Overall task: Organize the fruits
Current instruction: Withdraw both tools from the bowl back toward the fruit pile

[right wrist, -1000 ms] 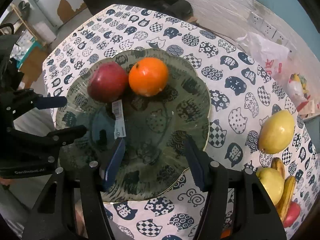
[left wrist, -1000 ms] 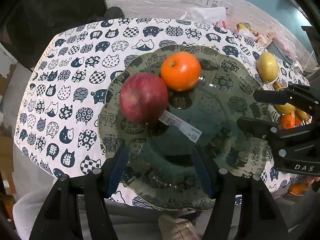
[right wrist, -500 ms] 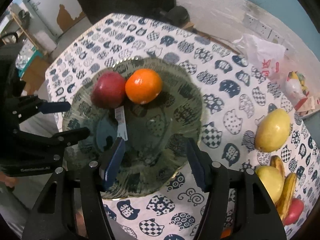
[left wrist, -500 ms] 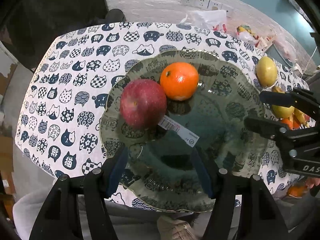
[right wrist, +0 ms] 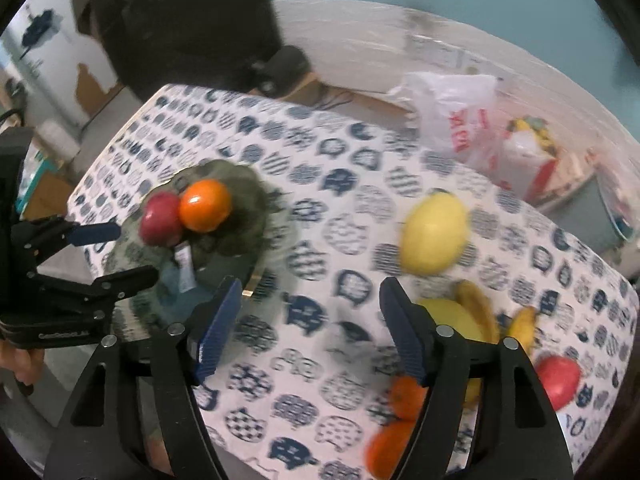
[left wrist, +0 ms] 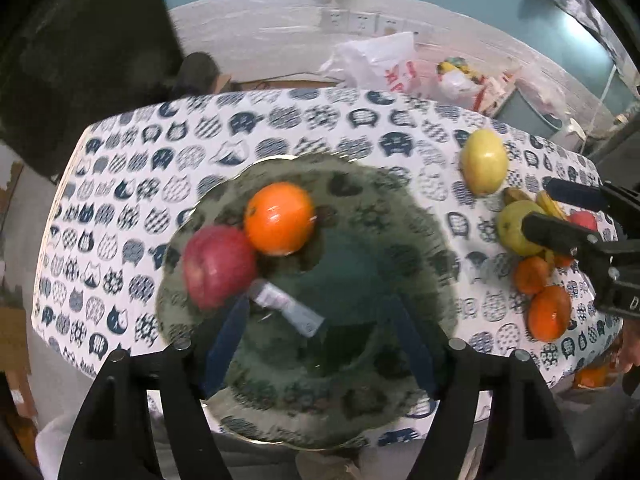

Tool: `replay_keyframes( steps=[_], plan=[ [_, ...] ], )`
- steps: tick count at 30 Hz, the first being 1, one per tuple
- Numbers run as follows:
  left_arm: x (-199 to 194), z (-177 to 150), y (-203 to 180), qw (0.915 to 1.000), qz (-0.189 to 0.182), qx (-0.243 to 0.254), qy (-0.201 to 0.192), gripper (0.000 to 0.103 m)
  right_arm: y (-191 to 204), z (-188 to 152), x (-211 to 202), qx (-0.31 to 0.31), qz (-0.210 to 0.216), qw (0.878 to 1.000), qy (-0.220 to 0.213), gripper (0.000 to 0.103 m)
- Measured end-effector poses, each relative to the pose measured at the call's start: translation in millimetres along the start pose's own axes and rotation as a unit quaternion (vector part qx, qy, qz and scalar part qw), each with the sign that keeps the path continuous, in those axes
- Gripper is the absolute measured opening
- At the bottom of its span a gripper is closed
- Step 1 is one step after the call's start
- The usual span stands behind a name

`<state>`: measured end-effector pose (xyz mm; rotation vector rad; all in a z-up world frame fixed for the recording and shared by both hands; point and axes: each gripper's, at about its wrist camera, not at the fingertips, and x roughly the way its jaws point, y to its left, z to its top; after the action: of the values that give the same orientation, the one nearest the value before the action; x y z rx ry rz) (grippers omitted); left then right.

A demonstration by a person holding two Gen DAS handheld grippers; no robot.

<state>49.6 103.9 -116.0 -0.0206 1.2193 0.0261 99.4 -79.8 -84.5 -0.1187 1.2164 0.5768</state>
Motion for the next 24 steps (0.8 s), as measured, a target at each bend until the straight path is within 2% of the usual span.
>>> replay_keyframes(
  steps=[7, 24],
  plan=[
    [-8.4, 10.6, -44.4, 0.9989, -0.016, 0.041, -0.016, 0.08, -50.2, -15.4, -27.7, 0.041, -0.038, 0.998, -0.018, 0.075],
    [-8.3, 31.9, -118.9, 0.9946, -0.028, 0.097, -0.027, 0.082, -129.9, -56.5, -76.6, 0.114, -0.097, 0.988, -0.036, 0.083]
  ],
)
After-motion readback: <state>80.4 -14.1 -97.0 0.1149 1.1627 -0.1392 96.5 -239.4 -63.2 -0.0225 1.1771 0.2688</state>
